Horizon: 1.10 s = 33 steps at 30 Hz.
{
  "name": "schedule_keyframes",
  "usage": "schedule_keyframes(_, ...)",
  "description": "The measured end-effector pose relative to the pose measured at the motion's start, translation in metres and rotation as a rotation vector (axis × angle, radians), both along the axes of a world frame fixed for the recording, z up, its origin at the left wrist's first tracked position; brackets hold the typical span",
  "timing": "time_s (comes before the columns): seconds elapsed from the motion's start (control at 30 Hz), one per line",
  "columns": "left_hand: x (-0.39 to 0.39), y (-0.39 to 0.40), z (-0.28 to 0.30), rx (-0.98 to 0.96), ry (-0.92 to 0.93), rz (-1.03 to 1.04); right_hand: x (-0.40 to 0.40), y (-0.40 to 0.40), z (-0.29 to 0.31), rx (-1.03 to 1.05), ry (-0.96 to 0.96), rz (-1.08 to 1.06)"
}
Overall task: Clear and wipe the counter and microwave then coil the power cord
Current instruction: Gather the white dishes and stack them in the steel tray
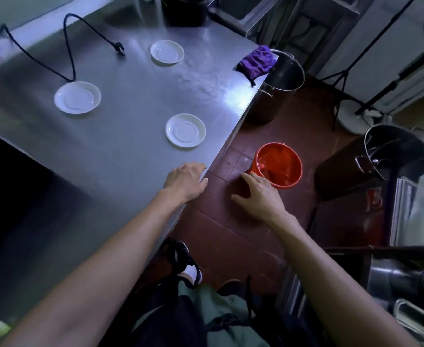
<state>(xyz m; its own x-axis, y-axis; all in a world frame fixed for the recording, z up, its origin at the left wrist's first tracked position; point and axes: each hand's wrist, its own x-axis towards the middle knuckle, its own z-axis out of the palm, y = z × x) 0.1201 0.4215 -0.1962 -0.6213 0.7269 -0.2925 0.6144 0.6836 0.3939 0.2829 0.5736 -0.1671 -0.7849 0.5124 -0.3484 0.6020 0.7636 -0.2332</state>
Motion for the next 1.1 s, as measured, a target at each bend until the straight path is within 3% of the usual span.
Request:
schedule_keyframes(0.3,-0.081,0.008,0.005,-0.043,0.083,0.069,-0.108,0.028,0.002,0.018,-0.012,0.171)
schedule_keyframes(0.7,-0.159,-0.013,-0.029,-0.081,0.039,0.382,-0.257,0.040,-0.058,0.037,-0.149,0.550)
schedule_keyframes(0.97,-0.180,0.001,-0.042,-0.156,-0.033,0.566,-0.316,0.051,-0.090,0.060,-0.266,0.857)
schedule_keyframes(1.1,-0.192,0.007,-0.044,-0.158,-0.044,0.638,-0.336,0.057,-0.096,0.050,-0.218,0.927)
